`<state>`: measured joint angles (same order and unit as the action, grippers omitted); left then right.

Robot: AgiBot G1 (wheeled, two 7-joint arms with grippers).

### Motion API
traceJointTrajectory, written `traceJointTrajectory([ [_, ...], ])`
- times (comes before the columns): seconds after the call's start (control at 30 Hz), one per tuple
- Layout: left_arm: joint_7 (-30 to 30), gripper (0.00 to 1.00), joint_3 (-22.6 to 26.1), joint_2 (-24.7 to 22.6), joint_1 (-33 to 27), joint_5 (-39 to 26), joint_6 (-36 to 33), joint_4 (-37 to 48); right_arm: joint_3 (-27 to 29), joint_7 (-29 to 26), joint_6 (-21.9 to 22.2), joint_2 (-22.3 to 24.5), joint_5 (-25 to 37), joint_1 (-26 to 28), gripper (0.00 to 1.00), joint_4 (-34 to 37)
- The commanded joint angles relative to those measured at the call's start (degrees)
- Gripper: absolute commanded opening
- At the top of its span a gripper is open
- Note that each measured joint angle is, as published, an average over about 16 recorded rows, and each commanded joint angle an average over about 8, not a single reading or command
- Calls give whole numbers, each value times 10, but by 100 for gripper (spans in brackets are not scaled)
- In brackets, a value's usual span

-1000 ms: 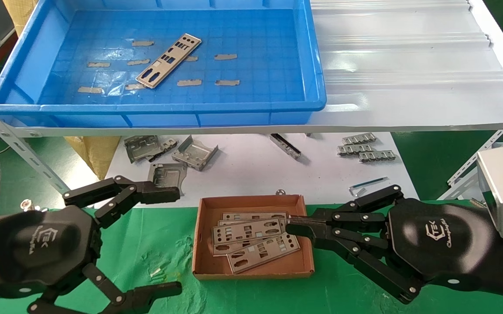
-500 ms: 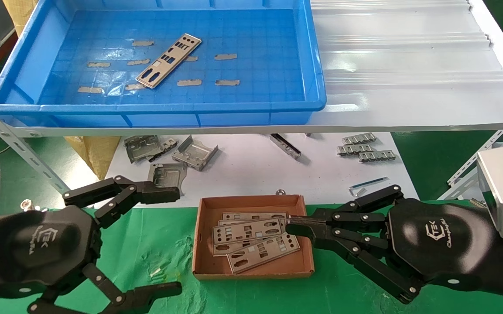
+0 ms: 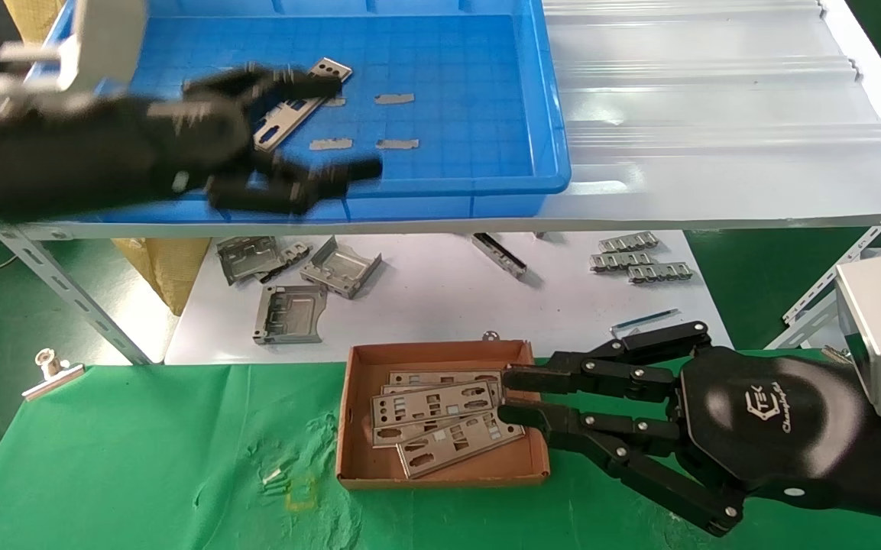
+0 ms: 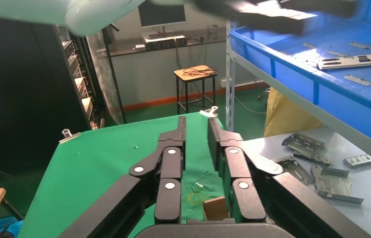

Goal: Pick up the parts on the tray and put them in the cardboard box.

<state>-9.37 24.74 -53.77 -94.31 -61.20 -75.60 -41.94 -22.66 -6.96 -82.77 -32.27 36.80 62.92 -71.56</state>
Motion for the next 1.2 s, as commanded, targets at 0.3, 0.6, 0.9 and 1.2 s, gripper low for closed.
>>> traceJointTrajectory([
  [0.3,33,100,51,-127,-155,-117,138,259,0,0,0,0,0,0,100,0],
  [0.6,44,100,72,-157,-199,-148,133,347,0,0,0,0,0,0,100,0],
  [0.9,45,100,87,-157,-224,-170,122,386,0,0,0,0,0,0,100,0],
  [1.2,24,100,98,-170,-237,-186,157,415,0,0,0,0,0,0,100,0],
])
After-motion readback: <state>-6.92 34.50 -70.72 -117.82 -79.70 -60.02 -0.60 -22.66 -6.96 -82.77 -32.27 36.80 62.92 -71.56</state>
